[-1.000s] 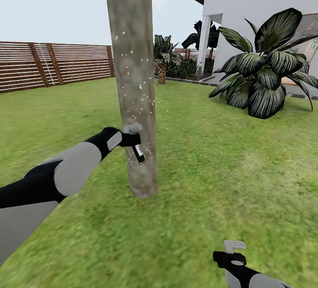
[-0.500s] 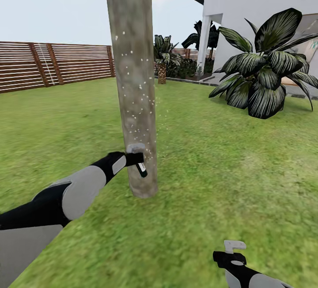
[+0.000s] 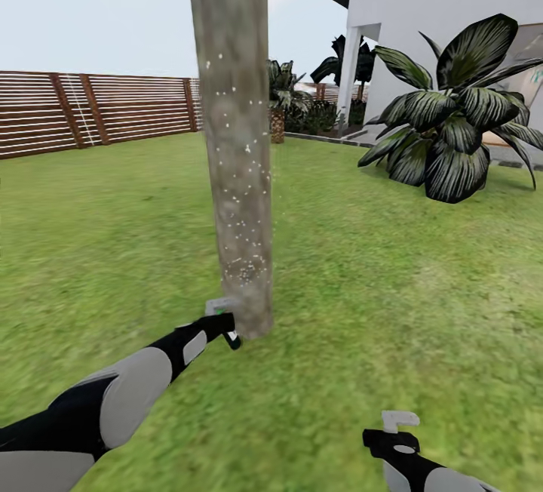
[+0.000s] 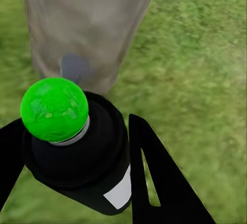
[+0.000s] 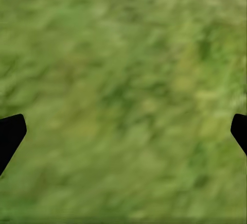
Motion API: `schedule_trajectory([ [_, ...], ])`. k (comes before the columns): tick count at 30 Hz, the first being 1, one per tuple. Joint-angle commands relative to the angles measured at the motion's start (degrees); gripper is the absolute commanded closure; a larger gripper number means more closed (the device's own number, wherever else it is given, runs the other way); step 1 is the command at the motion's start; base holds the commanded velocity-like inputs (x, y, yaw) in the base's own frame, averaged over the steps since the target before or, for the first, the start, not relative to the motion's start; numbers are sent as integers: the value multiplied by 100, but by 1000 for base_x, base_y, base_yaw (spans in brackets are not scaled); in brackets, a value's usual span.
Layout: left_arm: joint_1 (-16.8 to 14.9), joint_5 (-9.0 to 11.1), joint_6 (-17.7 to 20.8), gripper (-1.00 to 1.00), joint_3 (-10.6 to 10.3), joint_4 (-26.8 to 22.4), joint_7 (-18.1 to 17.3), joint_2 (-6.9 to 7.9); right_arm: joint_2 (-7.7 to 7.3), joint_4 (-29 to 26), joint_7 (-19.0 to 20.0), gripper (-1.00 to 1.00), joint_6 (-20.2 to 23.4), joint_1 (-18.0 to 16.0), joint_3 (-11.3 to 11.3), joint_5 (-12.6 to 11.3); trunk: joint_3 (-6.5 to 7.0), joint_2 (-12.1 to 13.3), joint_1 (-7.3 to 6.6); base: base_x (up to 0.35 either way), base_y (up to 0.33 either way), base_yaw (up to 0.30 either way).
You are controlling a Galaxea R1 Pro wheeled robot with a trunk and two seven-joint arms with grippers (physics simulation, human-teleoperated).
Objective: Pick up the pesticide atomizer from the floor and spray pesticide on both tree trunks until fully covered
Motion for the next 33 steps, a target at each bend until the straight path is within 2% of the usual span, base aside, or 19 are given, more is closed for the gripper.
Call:
schedule_trajectory([
  [1, 17, -53, -9, 100, 52, -6, -18, 32, -1, 30, -33, -100, -40, -10, -48, 57, -5, -2, -1, 0, 309, 0],
  [4, 41, -53, -33, 100, 55, -7, -18, 106, 11, 35, -32, -100, -40, -10, -49, 56, -5, -2, -1, 24, 325, 0],
  [11, 47, -49, -39, 100, 52, -8, -18, 165, 18, 35, -29, -100, -40, -10, -49, 57, -5, -2, -1, 88, 335, -29],
  [22, 47, -49, -39, 100, 52, -15, -18, 234, 24, 35, -29, -100, -40, -10, -48, 57, -5, -2, -1, 77, 345, -267],
  [27, 47, -49, -32, 100, 52, -9, -18, 288, 24, 36, -29, -100, -40, -10, -50, 57, -5, -2, -1, 3, 350, -88],
  [33, 47, -49, -28, 100, 52, -9, -18, 307, 24, 37, -29, -100, -40, -10, -50, 57, -5, -2, -1, 0, 350, -252],
])
